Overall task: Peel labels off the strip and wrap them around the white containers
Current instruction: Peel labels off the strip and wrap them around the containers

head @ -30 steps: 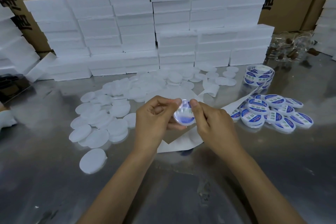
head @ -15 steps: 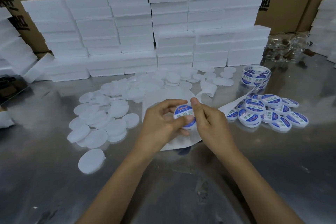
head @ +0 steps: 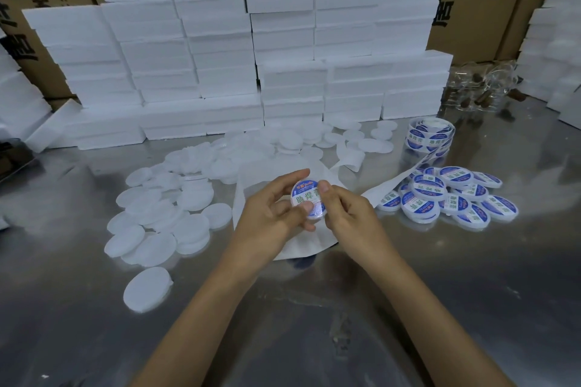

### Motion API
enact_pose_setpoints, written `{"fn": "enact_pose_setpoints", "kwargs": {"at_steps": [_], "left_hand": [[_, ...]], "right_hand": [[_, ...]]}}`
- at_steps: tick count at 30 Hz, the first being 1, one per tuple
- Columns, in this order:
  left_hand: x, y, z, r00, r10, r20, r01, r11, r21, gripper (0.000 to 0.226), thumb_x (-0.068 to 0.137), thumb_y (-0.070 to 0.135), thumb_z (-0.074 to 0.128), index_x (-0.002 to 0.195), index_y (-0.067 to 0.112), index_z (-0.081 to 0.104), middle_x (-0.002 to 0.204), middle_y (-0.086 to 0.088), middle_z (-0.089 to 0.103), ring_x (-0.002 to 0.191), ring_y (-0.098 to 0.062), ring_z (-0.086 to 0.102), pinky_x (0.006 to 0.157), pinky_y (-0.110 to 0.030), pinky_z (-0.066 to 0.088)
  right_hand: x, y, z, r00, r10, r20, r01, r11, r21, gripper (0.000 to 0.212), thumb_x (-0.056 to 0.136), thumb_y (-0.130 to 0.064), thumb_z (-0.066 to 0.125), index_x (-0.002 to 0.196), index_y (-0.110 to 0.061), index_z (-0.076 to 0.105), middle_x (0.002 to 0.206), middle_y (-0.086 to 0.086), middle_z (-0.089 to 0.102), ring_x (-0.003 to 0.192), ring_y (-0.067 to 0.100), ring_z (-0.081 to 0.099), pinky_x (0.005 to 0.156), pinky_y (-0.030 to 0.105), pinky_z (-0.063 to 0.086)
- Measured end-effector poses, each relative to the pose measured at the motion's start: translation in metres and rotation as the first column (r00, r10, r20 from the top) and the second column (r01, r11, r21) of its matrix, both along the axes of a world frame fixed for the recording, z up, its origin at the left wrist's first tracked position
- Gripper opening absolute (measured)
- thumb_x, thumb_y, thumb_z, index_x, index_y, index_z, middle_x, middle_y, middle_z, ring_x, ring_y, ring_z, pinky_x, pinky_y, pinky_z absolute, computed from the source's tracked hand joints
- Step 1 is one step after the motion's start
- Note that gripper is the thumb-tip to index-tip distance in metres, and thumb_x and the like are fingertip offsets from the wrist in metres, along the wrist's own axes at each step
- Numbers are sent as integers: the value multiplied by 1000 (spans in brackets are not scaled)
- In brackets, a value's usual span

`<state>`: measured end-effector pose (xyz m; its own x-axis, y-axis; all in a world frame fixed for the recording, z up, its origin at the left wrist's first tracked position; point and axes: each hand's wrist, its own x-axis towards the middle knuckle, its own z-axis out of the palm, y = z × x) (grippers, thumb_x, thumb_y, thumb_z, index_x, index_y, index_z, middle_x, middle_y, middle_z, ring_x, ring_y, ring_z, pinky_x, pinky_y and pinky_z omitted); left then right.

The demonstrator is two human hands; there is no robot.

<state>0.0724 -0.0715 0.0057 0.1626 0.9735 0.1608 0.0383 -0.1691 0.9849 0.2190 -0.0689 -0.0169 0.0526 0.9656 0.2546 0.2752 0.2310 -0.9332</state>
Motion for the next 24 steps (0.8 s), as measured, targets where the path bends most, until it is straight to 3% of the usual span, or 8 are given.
{"fn": "enact_pose_setpoints", "kwargs": {"at_steps": [3,6,9,12,14,19,22,24], "left_hand": [[-2,-1,1,998,-56,-4,56,998,9,59,87,-8,68,134,27,60,116,5,72,91,-11,73,77,-22,58],[-3,-2,2,993,-26,-112,35,997,74,66,87,-5,66,138,34,52,127,8,64,101,-8,70,83,-16,54],[-2,-3,2,986,75,-146,-47,982,181,60,89,-10,57,134,30,56,127,9,63,102,-8,69,86,-16,53],[-5,-1,1,990,126,-57,-110,968,224,47,91,-15,46,116,18,68,108,1,72,91,-17,71,79,-21,57],[-7,2,-2,990,142,-18,-134,962,236,44,92,-17,42,103,13,73,94,-3,75,84,-21,72,75,-23,58],[-12,7,-5,981,194,15,-190,941,279,46,89,-20,39,89,8,75,79,-6,74,75,-19,69,71,-24,58],[-26,15,-4,943,331,14,-321,902,290,46,87,-16,38,88,12,75,79,-1,74,74,-11,67,70,-19,55],[-47,25,-4,880,470,-74,-430,851,301,41,88,-9,43,88,18,73,82,6,74,75,-5,65,71,-12,50]], "right_hand": [[0,2,-2,997,8,-76,-13,998,-63,44,104,-44,41,73,-17,57,46,-17,44,45,0,42,50,12,31],[7,10,-3,939,-202,-279,135,960,-244,47,103,-46,43,69,-16,53,51,-8,46,40,4,37,39,15,30],[31,17,-2,741,-430,-516,219,881,-420,43,104,-43,40,74,-15,52,55,-1,50,38,7,34,37,19,27],[57,19,-2,493,-484,-723,149,866,-478,42,107,-41,32,80,-14,50,62,0,44,46,9,30,39,19,26],[69,19,-3,397,-490,-776,127,867,-482,42,108,-38,31,86,-11,54,65,0,43,49,10,30,41,19,28],[74,18,-4,382,-457,-803,95,884,-458,36,107,-34,37,107,-6,59,66,0,43,52,10,31,51,21,29],[70,17,-4,435,-427,-793,77,895,-439,33,105,-33,41,111,-6,60,64,0,44,50,10,34,50,21,29],[67,16,-2,470,-415,-779,69,897,-436,34,105,-32,42,115,-5,61,63,-1,45,52,9,34,51,22,29]]}}
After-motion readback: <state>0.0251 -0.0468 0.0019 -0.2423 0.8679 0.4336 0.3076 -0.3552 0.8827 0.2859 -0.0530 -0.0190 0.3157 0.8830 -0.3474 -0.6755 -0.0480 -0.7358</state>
